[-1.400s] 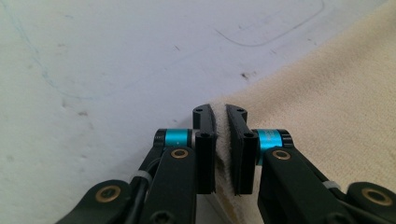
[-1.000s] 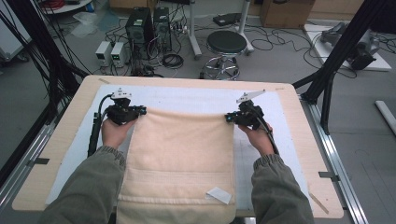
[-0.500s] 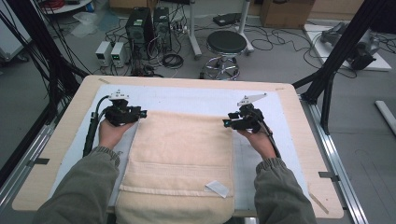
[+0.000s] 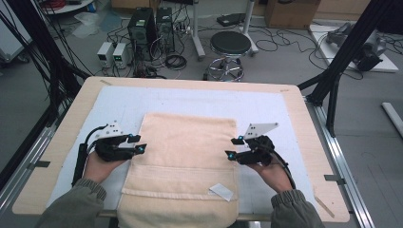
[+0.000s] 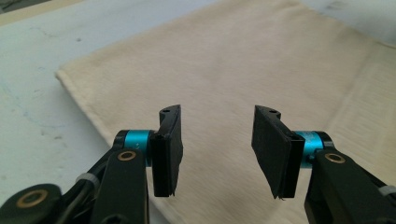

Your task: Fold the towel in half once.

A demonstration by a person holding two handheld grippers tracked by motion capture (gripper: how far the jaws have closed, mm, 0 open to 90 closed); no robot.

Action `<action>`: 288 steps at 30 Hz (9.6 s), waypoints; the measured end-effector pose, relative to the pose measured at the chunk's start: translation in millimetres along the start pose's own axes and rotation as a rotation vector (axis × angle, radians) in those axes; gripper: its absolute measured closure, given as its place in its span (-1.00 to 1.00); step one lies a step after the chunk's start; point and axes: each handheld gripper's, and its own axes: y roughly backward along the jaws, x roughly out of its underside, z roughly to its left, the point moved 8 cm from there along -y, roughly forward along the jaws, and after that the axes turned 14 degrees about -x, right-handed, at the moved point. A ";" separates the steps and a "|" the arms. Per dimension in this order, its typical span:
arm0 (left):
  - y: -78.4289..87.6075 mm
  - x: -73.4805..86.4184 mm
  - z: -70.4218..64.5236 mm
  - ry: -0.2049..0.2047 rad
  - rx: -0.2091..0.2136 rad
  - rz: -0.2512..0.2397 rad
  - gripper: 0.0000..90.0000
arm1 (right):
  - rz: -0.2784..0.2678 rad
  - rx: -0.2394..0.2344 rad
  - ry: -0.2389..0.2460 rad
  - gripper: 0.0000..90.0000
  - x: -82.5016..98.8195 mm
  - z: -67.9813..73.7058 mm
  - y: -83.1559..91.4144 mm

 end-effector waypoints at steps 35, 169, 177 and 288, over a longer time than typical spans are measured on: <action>42.5 74.3 -66.9 -0.172 0.146 0.101 0.62 | 0.096 -0.171 0.048 0.70 70.6 76.0 -30.4; -120.1 -33.7 106.1 0.187 -0.312 0.112 0.56 | -0.003 0.213 -0.223 0.19 -27.2 -165.4 -37.9; -91.5 -32.2 93.3 0.182 -0.225 0.070 0.31 | -0.017 0.156 -0.204 0.00 -11.0 -134.2 -24.2; 77.4 60.4 -81.0 -0.275 0.352 0.092 0.56 | 0.062 -0.344 0.121 0.62 59.1 124.2 -7.4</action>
